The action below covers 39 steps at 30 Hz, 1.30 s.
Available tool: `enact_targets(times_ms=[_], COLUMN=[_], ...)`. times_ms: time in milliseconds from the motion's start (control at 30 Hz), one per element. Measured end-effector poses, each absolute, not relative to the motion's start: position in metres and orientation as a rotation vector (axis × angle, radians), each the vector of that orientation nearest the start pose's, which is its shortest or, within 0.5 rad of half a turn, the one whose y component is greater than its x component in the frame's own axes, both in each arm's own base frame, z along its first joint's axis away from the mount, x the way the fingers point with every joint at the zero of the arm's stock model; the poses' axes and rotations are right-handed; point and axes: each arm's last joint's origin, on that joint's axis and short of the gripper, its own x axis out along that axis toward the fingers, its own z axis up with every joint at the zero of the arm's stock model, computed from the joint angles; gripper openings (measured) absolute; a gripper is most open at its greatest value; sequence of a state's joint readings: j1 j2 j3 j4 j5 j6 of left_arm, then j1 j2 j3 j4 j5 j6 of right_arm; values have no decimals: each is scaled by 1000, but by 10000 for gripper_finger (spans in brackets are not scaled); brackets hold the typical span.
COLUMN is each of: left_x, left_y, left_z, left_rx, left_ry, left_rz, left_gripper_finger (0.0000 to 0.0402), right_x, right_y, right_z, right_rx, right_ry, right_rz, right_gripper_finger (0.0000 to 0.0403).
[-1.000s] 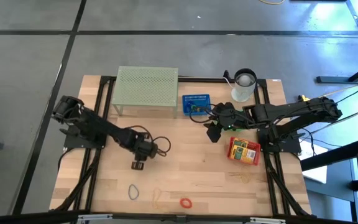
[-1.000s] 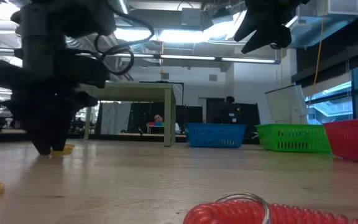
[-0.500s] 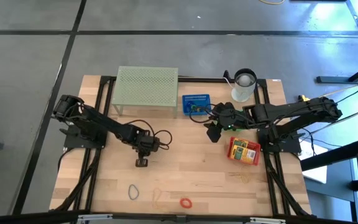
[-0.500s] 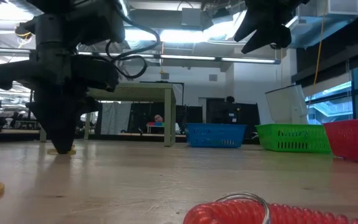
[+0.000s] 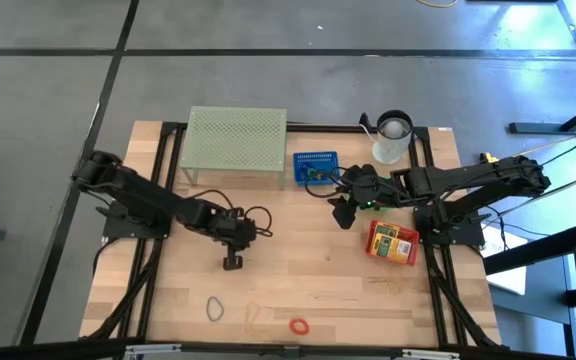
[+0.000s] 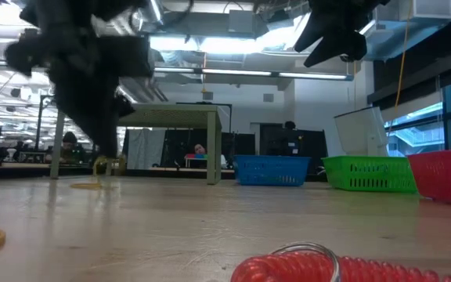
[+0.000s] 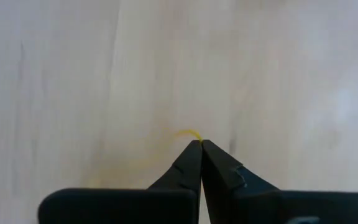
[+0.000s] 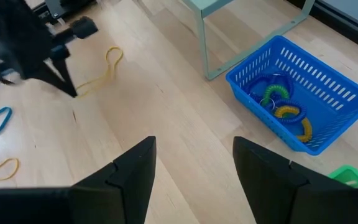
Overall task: Pick & Place Office Desk Supplies
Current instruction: Put the yellow rubber band into the green bin
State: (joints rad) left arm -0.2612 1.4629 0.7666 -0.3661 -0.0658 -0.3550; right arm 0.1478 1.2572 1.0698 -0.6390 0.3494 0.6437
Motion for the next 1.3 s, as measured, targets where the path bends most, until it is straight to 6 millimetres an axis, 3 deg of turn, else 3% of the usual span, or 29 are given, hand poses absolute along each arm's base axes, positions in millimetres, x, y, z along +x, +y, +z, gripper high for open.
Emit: enact_targets(times_ms=[467,900,1033,1200,1300], left_x=[257,263,263,264,264], left_y=[-86,-95,-95,-95,-94], left_z=[241,280,287,292,294], left_rx=[-109,9,32,68,77], left_ry=[506,116,51,-1,-21], left_rz=[-29,-46,-46,-31,-27], left_gripper_finger=[2,2,2,2,2], right_x=[255,261,274,292,304], right_y=[28,29,32,44,52], right_z=[299,301,302,298,293], right_rx=[410,369,333,260,200], right_ry=[686,648,600,595,561], right_rz=[-430,-397,-287,65,176], right_gripper_finger=[215,215,215,215,215])
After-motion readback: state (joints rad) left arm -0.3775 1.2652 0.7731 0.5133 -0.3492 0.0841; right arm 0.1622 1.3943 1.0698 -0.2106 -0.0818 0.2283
